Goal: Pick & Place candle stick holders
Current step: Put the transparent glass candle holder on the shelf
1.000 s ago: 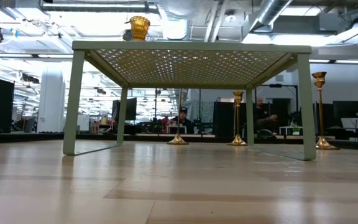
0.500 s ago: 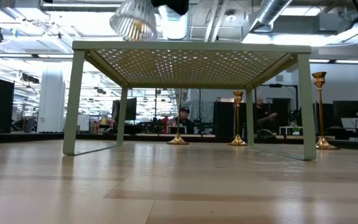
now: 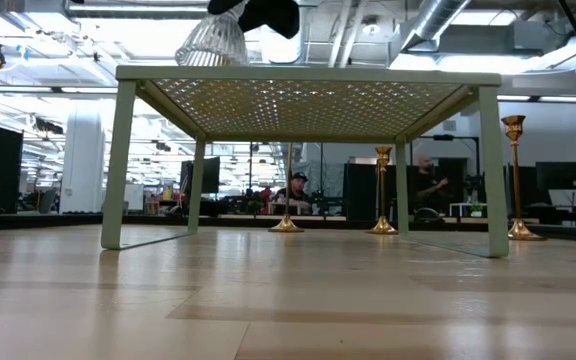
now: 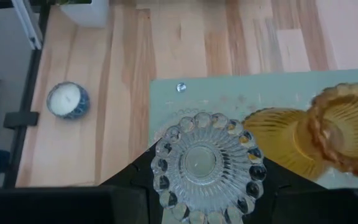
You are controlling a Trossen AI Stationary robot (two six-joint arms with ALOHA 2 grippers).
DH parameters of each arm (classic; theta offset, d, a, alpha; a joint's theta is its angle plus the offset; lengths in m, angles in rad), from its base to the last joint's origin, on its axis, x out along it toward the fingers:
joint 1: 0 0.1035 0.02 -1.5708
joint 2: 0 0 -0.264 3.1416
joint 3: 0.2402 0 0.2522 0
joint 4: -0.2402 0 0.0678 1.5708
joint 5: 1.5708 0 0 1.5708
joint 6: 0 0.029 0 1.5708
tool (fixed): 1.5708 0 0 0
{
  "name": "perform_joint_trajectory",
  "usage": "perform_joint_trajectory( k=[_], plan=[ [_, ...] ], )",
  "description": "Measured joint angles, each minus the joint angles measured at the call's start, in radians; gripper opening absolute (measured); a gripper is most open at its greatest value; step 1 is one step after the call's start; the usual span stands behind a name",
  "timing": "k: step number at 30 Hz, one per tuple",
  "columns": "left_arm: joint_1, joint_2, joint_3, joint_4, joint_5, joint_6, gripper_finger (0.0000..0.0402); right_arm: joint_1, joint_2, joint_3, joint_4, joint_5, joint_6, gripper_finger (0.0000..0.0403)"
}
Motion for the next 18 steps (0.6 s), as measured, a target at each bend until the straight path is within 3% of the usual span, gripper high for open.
perform_joint_trajectory(
  k=[14,18],
  plan=[
    [0.000,0.000,0.000,0.003,0.000,0.000,0.0241,-0.004,0.000,0.000,0.003,-0.003,0.000,0.0136],
    [0.000,0.000,0.000,0.003,0.000,0.000,0.0240,-0.004,0.000,0.000,0.003,-0.003,0.000,0.0153]
  ],
)
